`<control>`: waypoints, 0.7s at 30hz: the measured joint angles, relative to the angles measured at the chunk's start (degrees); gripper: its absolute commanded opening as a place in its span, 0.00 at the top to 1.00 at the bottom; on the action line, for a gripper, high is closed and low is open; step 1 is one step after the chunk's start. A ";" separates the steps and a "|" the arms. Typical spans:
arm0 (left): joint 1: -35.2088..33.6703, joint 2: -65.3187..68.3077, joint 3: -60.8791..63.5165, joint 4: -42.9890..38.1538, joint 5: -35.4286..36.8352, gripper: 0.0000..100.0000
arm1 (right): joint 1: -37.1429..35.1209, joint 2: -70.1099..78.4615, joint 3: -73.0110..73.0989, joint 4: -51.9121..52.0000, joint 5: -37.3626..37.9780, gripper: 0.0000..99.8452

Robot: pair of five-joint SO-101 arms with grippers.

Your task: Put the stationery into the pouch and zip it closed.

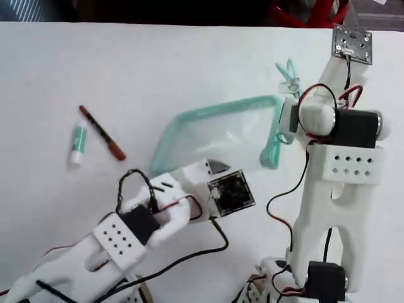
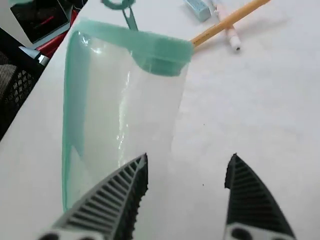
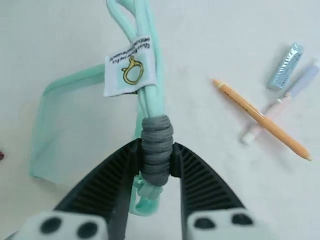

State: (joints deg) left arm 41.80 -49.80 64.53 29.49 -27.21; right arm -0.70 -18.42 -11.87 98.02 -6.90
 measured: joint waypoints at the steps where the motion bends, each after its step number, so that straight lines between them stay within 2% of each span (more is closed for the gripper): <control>1: 0.26 -0.79 0.00 -0.70 0.00 0.75 | -1.32 0.00 0.00 0.00 0.00 0.98; 5: -1.49 -2.46 0.00 -4.40 0.00 0.75 | -6.33 0.00 0.00 0.00 0.00 0.98; 10: -4.40 -3.16 0.97 -5.45 0.00 0.75 | -7.12 0.00 -0.44 0.00 0.00 0.98; 21: -8.26 2.46 1.85 -14.24 -1.76 0.75 | -13.19 5.89 -10.73 0.00 0.00 0.98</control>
State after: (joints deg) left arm 33.54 -47.34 66.37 15.25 -28.97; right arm -13.89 -12.53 -22.59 98.02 -6.90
